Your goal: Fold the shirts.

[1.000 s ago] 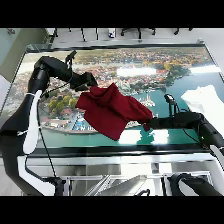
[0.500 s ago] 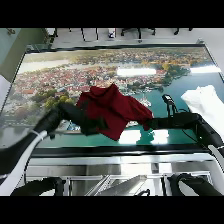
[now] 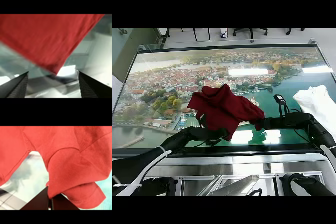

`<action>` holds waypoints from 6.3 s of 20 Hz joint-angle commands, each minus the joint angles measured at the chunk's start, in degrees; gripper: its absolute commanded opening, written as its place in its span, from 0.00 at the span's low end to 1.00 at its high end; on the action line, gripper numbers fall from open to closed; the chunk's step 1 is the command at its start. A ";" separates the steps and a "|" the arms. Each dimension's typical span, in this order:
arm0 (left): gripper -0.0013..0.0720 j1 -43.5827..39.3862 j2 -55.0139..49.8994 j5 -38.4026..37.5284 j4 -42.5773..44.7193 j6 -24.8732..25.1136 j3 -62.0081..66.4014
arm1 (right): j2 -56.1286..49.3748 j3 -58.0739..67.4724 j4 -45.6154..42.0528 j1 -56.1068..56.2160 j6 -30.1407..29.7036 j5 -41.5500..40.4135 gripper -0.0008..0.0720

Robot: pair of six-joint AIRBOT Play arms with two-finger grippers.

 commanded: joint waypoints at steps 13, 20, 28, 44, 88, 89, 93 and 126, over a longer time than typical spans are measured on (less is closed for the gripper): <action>0.03 21.33 15.80 23.82 27.69 -0.81 4.35 | 0.11 -1.62 0.09 2.36 1.55 -8.87 0.04; 0.03 49.99 34.99 33.31 31.41 8.15 -9.07 | 0.11 -6.25 0.59 19.52 10.78 -2.40 0.05; 0.03 76.67 35.34 36.98 31.41 20.61 -5.88 | 1.90 8.04 -1.92 0.92 12.35 -14.49 0.66; 0.03 73.26 15.67 39.69 31.32 24.85 10.19 | -26.80 11.02 6.95 12.07 8.17 -8.76 0.64; 0.03 45.57 -25.90 18.95 21.35 25.42 53.99 | -45.53 67.52 -8.35 -1.33 17.07 5.27 0.04; 0.03 45.57 -27.91 19.37 21.38 25.42 56.41 | -46.16 67.52 -8.37 -1.55 17.07 6.34 0.04; 0.03 45.57 -34.29 23.43 21.40 23.85 65.64 | -47.63 67.52 -8.41 -3.28 17.27 9.09 0.04; 0.06 43.78 -39.12 36.46 39.91 14.60 70.31 | -56.98 67.65 -19.06 -3.74 22.88 2.60 0.21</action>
